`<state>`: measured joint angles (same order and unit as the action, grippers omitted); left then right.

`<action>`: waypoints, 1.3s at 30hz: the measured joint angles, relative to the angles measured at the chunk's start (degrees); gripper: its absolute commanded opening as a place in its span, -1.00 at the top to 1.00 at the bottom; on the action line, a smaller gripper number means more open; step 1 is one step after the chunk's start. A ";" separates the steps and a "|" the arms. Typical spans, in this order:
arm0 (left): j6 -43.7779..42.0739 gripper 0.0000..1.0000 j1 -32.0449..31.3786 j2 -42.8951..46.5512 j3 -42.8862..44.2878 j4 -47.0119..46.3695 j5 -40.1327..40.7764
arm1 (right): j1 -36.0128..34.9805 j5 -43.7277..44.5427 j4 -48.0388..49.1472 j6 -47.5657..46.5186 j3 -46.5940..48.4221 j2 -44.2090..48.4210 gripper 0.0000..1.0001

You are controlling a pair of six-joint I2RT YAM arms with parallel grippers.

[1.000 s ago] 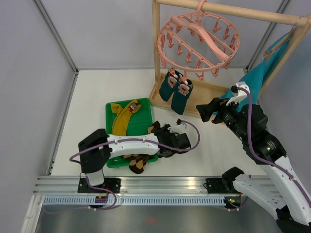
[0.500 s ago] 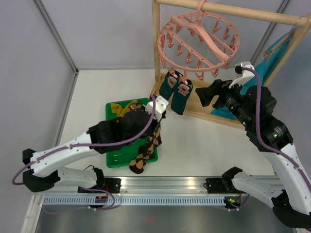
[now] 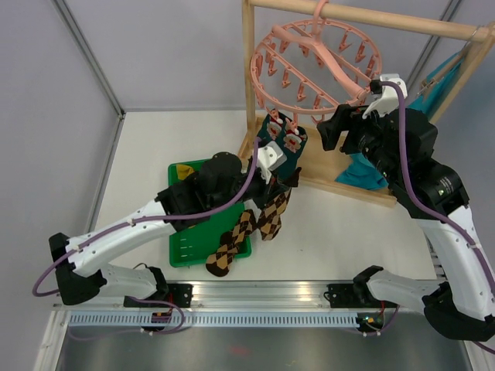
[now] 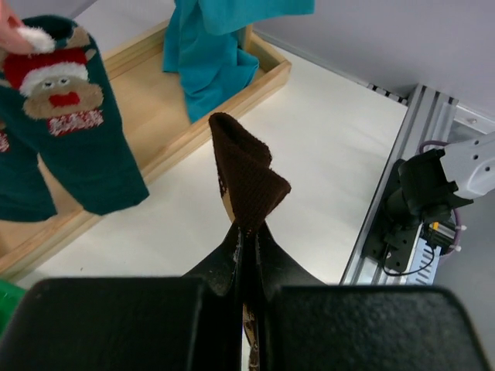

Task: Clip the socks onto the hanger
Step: Pick up the sock from the bin, then open the clamp at the hanger.

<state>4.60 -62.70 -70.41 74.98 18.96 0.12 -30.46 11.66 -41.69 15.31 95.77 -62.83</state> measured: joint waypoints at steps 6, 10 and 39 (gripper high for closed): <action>0.59 0.95 3.06 -6.27 0.35 -7.98 -9.75 | 0.00 3.82 -4.04 -2.10 0.02 -0.94 -0.59; 2.10 0.95 5.38 -11.02 1.42 -12.13 -15.10 | 0.00 8.04 -3.98 -4.74 -2.43 -0.31 -0.58; 10.01 0.95 22.34 -28.44 21.18 -15.06 -12.76 | 7.76 8.81 18.71 -18.05 -17.31 -3.89 -0.53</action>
<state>14.61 -40.36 -98.85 96.16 3.90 -12.64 -22.70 20.47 -22.98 -2.74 78.46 -66.72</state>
